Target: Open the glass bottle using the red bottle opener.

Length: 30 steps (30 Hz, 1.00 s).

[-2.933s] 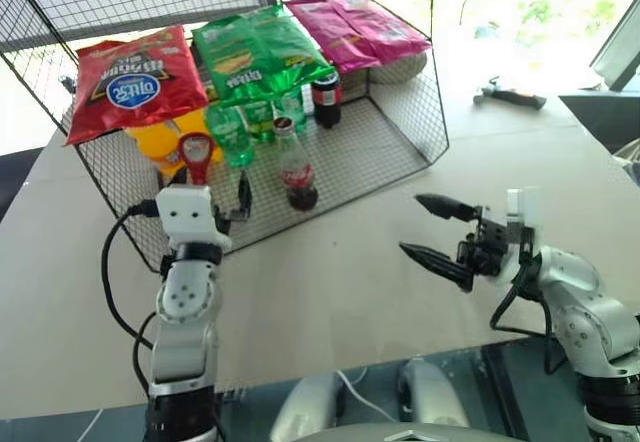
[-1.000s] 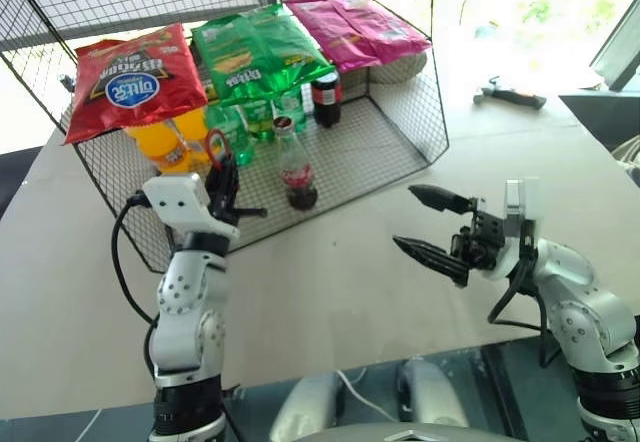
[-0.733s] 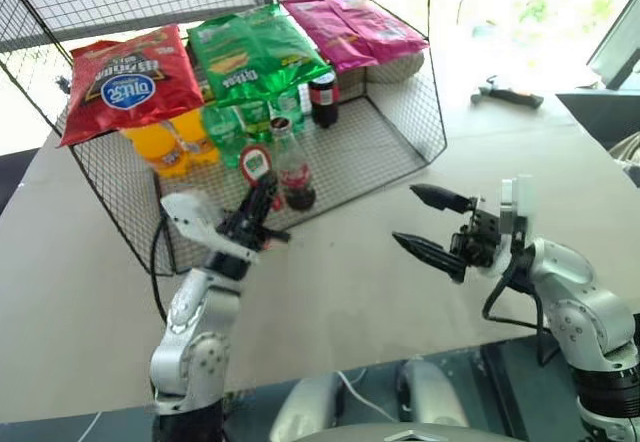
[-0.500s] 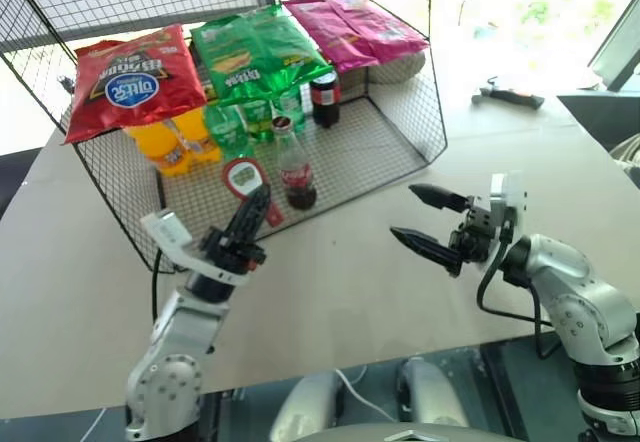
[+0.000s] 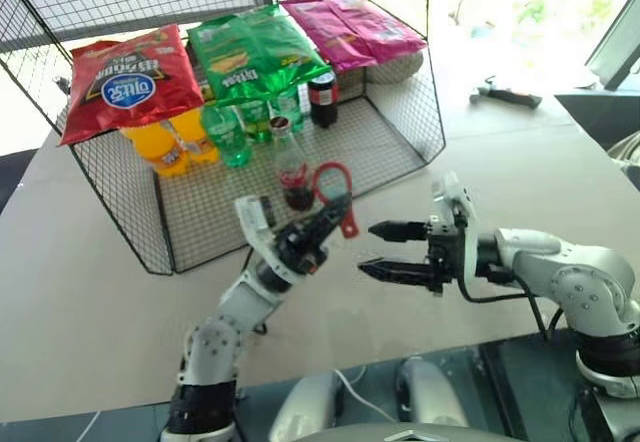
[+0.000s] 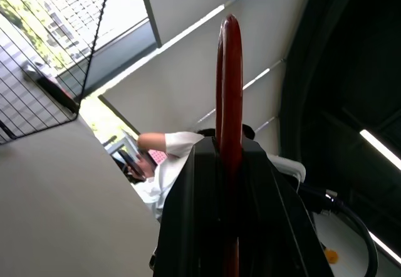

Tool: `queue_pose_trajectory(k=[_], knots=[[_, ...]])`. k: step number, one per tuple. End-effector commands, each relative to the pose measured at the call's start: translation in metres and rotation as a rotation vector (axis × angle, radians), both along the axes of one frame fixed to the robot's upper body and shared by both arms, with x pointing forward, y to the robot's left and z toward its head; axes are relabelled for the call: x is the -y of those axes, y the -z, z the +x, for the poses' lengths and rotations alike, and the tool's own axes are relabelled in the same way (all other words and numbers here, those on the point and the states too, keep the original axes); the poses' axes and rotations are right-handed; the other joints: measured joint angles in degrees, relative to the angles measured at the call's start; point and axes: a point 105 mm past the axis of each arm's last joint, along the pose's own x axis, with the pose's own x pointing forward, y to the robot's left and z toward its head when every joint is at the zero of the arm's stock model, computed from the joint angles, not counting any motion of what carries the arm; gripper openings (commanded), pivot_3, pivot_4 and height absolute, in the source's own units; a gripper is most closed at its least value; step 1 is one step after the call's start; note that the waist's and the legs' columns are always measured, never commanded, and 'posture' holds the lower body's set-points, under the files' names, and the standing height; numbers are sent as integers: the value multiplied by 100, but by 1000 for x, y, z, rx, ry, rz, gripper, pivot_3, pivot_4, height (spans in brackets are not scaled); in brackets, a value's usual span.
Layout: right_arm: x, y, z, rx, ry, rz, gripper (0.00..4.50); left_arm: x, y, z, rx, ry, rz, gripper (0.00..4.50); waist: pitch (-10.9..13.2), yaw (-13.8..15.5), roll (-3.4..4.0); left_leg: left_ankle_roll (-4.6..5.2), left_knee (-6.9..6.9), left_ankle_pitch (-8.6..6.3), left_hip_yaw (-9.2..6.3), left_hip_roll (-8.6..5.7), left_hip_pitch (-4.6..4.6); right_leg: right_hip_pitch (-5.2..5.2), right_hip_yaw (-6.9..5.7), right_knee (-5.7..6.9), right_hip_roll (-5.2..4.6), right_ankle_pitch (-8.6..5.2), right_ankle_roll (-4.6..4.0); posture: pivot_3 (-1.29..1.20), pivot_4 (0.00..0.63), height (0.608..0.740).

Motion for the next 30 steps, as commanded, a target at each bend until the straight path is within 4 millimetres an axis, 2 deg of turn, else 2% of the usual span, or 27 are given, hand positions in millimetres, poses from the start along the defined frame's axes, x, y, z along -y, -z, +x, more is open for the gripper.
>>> queue_pose_trajectory(k=[1,8,15,17,18,21,26,30], knots=[[-7,1,-5,-37,-54,-12,4500,4,-3,-4,29,73,-4,20,0,4,0,0,-1,0,0,0,-1,-1,0,-1,-1,0,0,0,150,740],[-21,-11,-4,-81,-95,44,4500,6,-1,-5,41,91,18,20,0,3,1,0,-1,0,-2,-1,-2,-2,-1,0,-3,0,0,0,150,740],[-27,-19,-1,-118,-119,69,4500,8,-1,-6,66,120,45,20,0,3,1,0,-1,0,-3,-2,-2,-3,-1,-1,-4,0,0,0,150,740],[-28,-20,0,-124,-121,70,3913,8,-1,-7,70,127,51,0,0,1,1,0,-2,0,-3,-2,-2,-3,-1,-1,-4,0,0,0,150,740],[-28,-21,-1,-129,-125,71,3805,8,-1,-7,73,129,53,0,0,1,1,0,-2,0,-3,-2,-2,-3,-1,-1,-4,0,0,0,150,740],[-28,-20,-2,-133,-131,58,2284,9,-1,-8,78,131,53,0,0,7,1,0,-2,0,-3,-2,-2,-4,-1,-1,-4,1,0,0,150,740],[-27,-19,-3,-140,-131,49,21,8,-1,-8,80,133,50,0,1,1,1,0,-2,0,-3,-2,-3,-4,-1,-1,-4,1,0,0,150,740],[-26,-20,-2,-148,-131,52,21,8,-2,-9,80,142,43,0,1,1,1,0,-3,0,-3,-2,-3,-5,-1,-1,-4,0,0,0,150,740]])
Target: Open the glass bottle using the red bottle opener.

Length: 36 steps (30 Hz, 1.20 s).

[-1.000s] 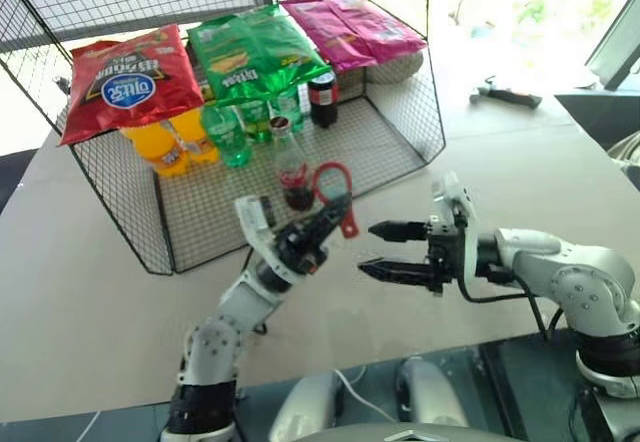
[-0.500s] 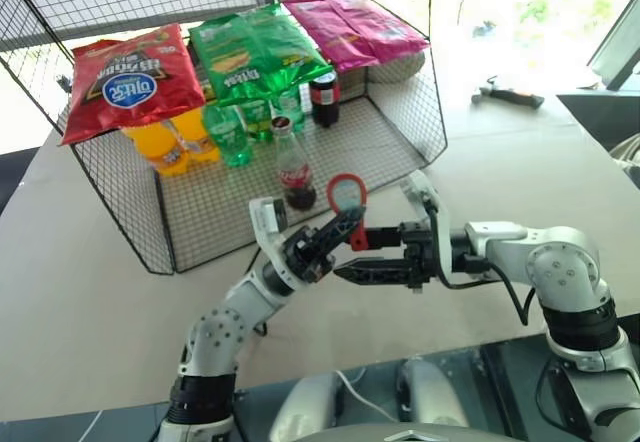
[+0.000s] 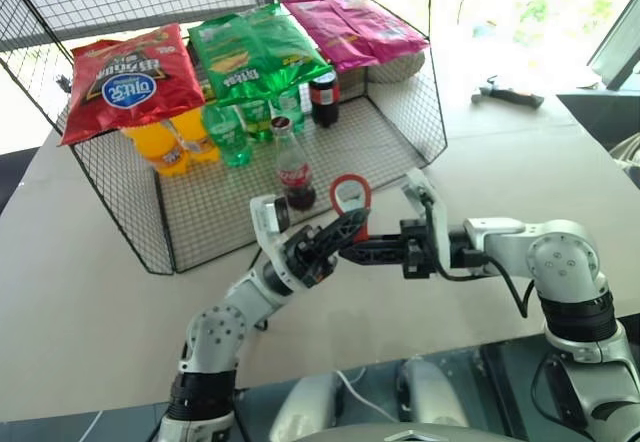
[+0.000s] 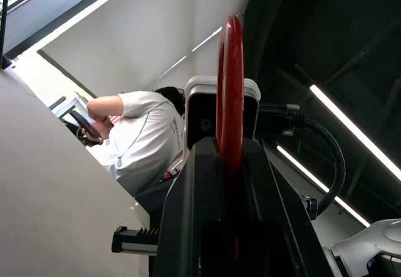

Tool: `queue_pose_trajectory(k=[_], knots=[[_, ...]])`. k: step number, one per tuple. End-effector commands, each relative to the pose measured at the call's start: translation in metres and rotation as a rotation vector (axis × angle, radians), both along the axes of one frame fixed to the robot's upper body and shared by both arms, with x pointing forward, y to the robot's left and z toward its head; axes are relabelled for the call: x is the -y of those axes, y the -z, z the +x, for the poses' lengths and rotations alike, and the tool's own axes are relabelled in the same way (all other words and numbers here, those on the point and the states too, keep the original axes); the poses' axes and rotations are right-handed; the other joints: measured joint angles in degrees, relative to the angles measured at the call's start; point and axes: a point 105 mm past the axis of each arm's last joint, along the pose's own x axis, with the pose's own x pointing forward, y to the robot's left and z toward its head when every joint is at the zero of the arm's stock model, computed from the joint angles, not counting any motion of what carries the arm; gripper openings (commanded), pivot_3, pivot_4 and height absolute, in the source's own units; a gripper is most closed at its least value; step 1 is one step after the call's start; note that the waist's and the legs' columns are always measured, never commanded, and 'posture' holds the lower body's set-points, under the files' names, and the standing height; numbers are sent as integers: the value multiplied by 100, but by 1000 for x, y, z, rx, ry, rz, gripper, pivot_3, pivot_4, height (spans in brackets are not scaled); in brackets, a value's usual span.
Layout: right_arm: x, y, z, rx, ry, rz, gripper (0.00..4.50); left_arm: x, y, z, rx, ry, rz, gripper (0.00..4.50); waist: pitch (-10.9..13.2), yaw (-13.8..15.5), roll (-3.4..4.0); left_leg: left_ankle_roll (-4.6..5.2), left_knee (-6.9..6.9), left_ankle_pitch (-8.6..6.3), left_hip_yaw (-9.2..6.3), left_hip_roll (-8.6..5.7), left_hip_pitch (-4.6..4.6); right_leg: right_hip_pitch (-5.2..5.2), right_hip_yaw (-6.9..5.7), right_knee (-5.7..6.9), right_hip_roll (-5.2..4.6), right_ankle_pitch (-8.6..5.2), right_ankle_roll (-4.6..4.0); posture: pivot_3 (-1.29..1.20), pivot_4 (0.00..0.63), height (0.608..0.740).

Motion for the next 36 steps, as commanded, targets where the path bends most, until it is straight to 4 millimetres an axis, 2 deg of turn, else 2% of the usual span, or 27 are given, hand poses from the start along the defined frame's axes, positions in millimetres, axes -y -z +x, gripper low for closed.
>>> queue_pose_trajectory(k=[1,7,8,11,16,20,26,29,32,36], knots=[[-2,-15,-7,40,-52,46,21,-1,-1,-1,-1,0,2,0,0,0,0,0,0,0,0,0,0,0,0,0,0,0,0,0,150,740],[2,-12,-6,37,-47,26,21,-2,-3,-1,5,-5,-10,0,0,0,0,0,0,0,-1,0,0,0,0,0,0,0,0,0,150,740],[3,-12,-6,36,-46,24,0,-2,-3,-1,7,-11,-11,775,0,1,0,0,0,0,0,0,0,0,0,0,0,0,0,0,150,740],[8,-9,-7,22,-41,18,0,-3,-4,1,9,-33,-11,1933,0,0,0,0,0,0,-1,0,-1,0,-1,-1,-1,0,0,0,150,740],[21,-3,-6,29,14,-10,0,-9,-4,1,46,-116,34,4473,0,6,0,0,-3,0,-1,0,-2,0,-1,-5,-2,0,0,0,150,740],[38,6,8,130,167,-77,0,-17,-3,7,167,-311,170,4473,0,10,0,0,-4,-1,-1,0,-5,-1,-1,-7,-4,0,0,0,150,740],[59,12,42,486,466,-167,0,-29,-2,10,437,-633,453,4473,0,17,-1,-1,-4,-1,5,0,-9,-5,3,-9,-5,0,2,0,150,740],[61,4,50,607,556,-142,0,-36,-5,13,510,-770,526,4473,0,17,0,-2,-4,0,6,0,-9,-6,2,-9,-4,0,2,0,150,740],[62,-4,55,732,631,-132,0,-53,-6,22,577,-948,664,4473,0,17,0,-2,-4,0,5,1,-9,-7,3,-8,-2,0,2,0,150,740],[65,-3,59,785,682,-146,0,-73,-4,35,583,-1106,770,4473,0,26,-1,-2,-4,0,2,0,-9,-7,0,-8,-1,0,2,0,150,740]])
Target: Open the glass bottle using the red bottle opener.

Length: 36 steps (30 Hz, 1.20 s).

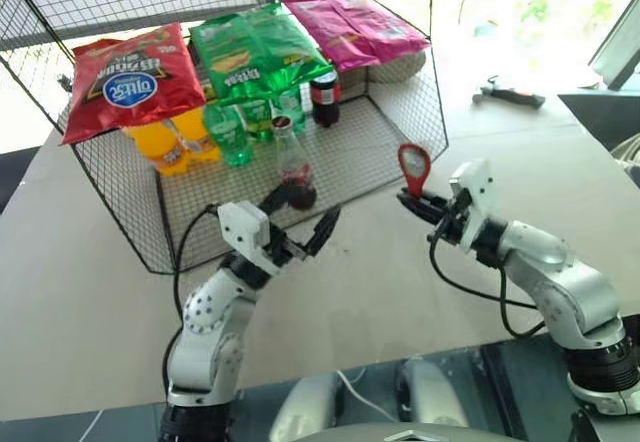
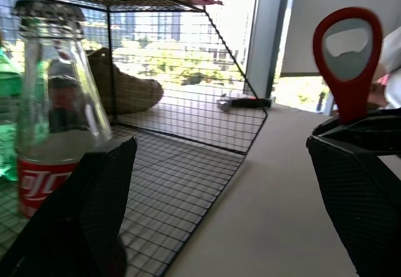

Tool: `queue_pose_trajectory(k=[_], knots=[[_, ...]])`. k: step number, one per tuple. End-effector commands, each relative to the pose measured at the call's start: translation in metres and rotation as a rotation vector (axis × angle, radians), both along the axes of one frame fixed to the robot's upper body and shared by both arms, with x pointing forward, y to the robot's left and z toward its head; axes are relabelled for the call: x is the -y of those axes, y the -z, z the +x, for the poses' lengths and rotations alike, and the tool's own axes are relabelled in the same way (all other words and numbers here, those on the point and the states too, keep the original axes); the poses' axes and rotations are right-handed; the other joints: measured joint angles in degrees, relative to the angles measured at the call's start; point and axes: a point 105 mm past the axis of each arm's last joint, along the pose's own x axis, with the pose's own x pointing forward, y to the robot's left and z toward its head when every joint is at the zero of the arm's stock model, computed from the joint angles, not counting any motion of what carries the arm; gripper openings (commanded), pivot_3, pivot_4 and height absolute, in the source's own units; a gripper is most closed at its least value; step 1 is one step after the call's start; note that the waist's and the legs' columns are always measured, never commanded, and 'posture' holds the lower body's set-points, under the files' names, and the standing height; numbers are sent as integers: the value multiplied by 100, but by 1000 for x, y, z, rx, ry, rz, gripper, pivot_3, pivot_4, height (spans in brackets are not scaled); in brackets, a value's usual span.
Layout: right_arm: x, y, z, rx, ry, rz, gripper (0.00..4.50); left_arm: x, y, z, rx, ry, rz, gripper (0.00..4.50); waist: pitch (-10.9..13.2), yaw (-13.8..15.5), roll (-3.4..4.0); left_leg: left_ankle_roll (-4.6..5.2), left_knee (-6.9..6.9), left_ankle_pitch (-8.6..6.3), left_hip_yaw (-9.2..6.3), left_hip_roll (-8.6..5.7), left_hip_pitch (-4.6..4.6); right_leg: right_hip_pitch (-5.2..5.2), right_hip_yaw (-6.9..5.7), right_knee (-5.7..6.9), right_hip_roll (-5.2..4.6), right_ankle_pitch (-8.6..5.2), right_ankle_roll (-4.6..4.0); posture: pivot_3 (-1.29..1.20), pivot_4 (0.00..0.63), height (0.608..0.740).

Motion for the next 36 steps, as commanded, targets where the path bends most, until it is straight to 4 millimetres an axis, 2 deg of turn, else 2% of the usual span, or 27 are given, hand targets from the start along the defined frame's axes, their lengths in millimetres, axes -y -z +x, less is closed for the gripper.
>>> queue_pose_trajectory(k=[1,3,5,10,16,24,30,33,36], knots=[[3,-10,1,93,41,1,0,-19,-11,8,85,-152,71,4473,0,0,0,0,0,0,-2,-1,0,0,-2,0,0,0,0,0,150,740],[5,-10,3,104,60,2,0,-30,-12,15,118,-236,134,4473,0,-3,0,0,0,0,-2,-1,0,0,-3,1,1,0,0,0,150,740],[6,-13,5,119,69,4,0,-33,-12,24,134,-272,162,4473,0,-4,0,0,0,0,-3,0,0,0,-4,2,2,0,0,0,150,740],[5,-15,6,133,75,9,0,-24,-11,44,139,-265,159,4473,0,-9,0,0,2,0,-5,-2,0,1,-6,3,2,0,0,0,150,740],[2,-17,5,138,74,18,0,-11,-13,57,139,-205,109,4473,0,-13,0,0,-1,0,-7,-2,0,-1,-7,3,2,0,0,0,150,740],[1,-17,4,141,80,22,0,-10,-15,75,139,-211,92,4473,0,-14,0,0,1,1,-7,-2,0,-2,-7,7,2,1,0,0,150,740],[1,-18,6,145,86,25,0,-2,-15,87,101,-171,19,4473,0,-14,-1,0,2,1,-7,-3,0,-1,-7,7,1,1,1,0,150,740],[0,-18,6,147,87,27,0,1,-15,88,96,-153,2,3676,0,-20,-1,0,2,1,-7,-3,0,-2,-6,7,1,1,1,0,150,740],[0,-19,6,149,90,28,0,1,-14,87,91,-145,-7,2437,0,-19,-1,0,2,1,-7,-3,0,-2,-7,8,2,1,1,0,150,740]])
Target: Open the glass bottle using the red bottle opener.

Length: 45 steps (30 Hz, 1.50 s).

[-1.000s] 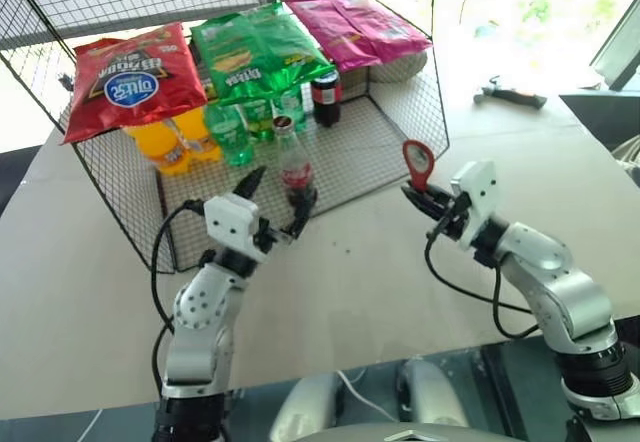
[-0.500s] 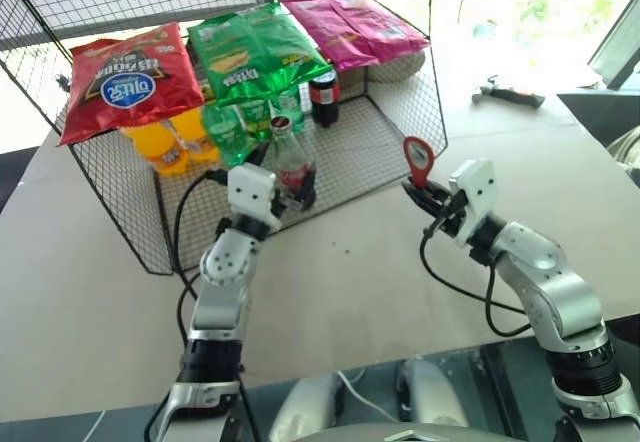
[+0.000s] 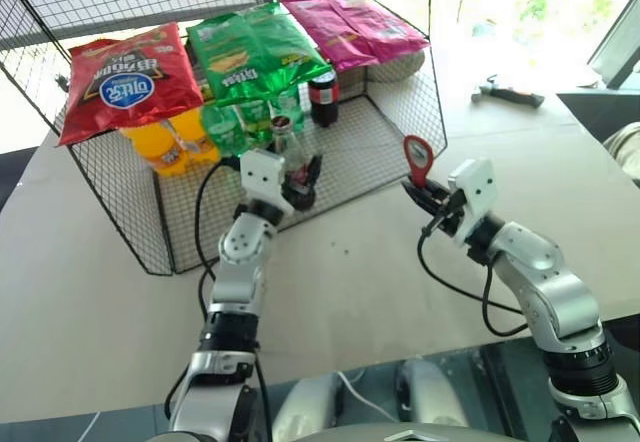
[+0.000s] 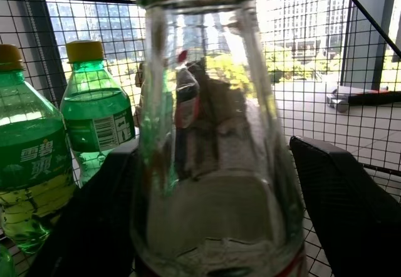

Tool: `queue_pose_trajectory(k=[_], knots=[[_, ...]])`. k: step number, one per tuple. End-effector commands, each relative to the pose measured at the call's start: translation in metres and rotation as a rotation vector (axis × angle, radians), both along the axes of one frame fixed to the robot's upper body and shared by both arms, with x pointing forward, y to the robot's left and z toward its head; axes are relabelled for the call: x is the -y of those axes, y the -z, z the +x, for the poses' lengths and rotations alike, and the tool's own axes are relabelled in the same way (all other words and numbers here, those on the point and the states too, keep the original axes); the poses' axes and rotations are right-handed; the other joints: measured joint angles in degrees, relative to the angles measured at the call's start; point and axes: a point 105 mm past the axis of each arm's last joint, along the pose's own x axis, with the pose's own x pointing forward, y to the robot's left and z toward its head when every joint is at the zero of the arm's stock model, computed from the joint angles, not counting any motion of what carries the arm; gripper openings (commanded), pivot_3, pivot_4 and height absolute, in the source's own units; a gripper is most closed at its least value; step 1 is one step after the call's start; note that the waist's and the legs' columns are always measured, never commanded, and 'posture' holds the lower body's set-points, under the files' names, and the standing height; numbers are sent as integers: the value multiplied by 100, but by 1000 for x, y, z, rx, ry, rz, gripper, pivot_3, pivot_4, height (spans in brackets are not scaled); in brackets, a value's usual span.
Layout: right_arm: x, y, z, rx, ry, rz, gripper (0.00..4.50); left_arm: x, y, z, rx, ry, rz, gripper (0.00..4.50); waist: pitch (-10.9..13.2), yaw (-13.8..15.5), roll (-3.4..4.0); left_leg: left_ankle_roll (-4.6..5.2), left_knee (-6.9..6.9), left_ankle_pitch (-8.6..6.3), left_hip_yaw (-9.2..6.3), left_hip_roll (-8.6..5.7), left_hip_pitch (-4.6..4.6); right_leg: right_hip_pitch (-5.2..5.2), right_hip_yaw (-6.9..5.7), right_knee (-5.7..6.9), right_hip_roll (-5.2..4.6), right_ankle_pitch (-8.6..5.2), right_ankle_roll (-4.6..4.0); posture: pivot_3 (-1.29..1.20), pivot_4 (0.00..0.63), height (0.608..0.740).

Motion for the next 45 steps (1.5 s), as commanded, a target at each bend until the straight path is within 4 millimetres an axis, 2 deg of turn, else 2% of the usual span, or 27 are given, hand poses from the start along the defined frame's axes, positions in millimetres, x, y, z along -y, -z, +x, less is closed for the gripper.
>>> queue_pose_trajectory(k=[1,7,9,12,14,24,29,33,40,45], knots=[[0,-19,-3,77,-1,21,0,2,-10,-4,40,23,-11,2464,0,0,0,0,1,0,0,0,0,0,0,1,0,0,0,0,150,740],[6,-22,1,92,26,17,0,13,-24,-29,58,168,-76,2471,0,-5,0,0,0,0,1,0,0,0,3,-1,-1,0,0,0,150,740],[12,-24,5,101,47,13,0,24,-27,-47,47,276,-74,2471,1,-6,0,0,0,0,0,0,-1,-2,2,-1,-1,0,0,0,150,740],[21,-27,10,112,73,10,0,37,-22,-69,9,392,-28,2471,1,-2,1,0,0,0,2,0,-3,-2,4,-1,-1,0,0,0,150,740],[23,-28,13,118,80,8,0,40,-16,-76,-20,420,-4,2471,1,-2,1,0,0,0,1,0,-3,-2,3,0,0,0,-1,0,150,740],[24,-29,15,124,74,7,0,37,8,-78,-85,394,27,2471,1,-5,1,-2,1,1,3,2,-2,-2,5,3,2,0,-1,0,150,740],[24,-29,15,124,71,6,0,38,14,-82,-96,408,19,2471,1,-4,2,-2,0,1,3,2,-2,-2,5,2,2,0,-1,0,150,740],[24,-30,16,126,67,6,0,38,13,-82,-83,408,45,2471,1,-4,2,-2,1,1,3,2,-2,-2,5,3,2,0,-1,0,150,740],[22,-29,16,121,57,7,0,42,-7,-89,-23,437,34,2471,1,-5,2,-2,0,1,3,2,-2,-2,5,2,1,0,-1,0,150,740],[20,-30,17,122,49,10,0,40,-3,-93,-48,437,28,2471,1,-5,2,-2,0,1,3,2,-2,-2,5,3,2,0,-2,0,150,740]])
